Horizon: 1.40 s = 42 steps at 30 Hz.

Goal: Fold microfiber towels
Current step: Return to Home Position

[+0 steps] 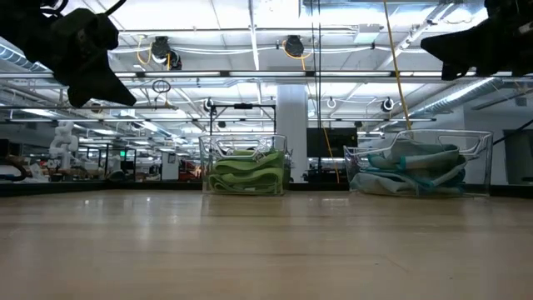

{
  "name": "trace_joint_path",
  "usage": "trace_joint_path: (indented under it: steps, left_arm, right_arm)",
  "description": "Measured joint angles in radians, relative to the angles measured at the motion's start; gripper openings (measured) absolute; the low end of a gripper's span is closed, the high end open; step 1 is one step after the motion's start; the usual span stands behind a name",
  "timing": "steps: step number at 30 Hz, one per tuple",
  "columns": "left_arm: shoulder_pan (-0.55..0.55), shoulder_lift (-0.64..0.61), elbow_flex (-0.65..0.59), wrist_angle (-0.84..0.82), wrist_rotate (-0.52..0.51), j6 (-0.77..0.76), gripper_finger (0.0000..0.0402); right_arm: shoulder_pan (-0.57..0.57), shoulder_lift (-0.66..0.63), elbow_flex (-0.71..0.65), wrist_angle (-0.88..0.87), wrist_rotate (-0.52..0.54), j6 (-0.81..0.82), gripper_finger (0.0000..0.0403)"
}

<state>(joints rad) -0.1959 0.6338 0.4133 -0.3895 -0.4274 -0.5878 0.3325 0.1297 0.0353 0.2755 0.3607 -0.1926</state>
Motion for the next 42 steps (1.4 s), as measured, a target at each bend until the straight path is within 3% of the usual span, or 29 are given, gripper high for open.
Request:
trace_joint_path:
  steps: [4, 11, 16, 22, 35, 42]
  left_arm:
    - [0.0, 0.0, 0.0, -0.009, 0.0, -0.003, 0.0005]
    - [0.0, 0.0, 0.0, -0.01, 0.0, -0.026, 0.0005]
    - [-0.003, 0.0, 0.0, -0.001, -0.016, -0.025, 0.0005]
    - [-0.025, 0.0, 0.0, 0.002, -0.055, 0.013, 0.0005]
    - [-0.067, 0.0, 0.0, 0.003, -0.08, 0.037, 0.0005]
    - [-0.069, -0.027, 0.0, 0.002, -0.082, 0.079, 0.0005]
  right_arm:
    - [0.0, -0.054, -0.01, -0.028, -0.007, -0.016, 0.0]
    - [0.0, -0.13, -0.018, -0.105, -0.111, -0.003, 0.0]
    - [0.0, -0.129, -0.019, -0.148, -0.109, 0.035, 0.0]
    - [0.0, -0.128, -0.019, -0.19, -0.182, 0.076, 0.0]
    - [0.0, -0.129, -0.02, -0.218, -0.211, 0.059, 0.0]
    - [-0.073, -0.129, -0.02, -0.222, -0.208, 0.025, 0.0]
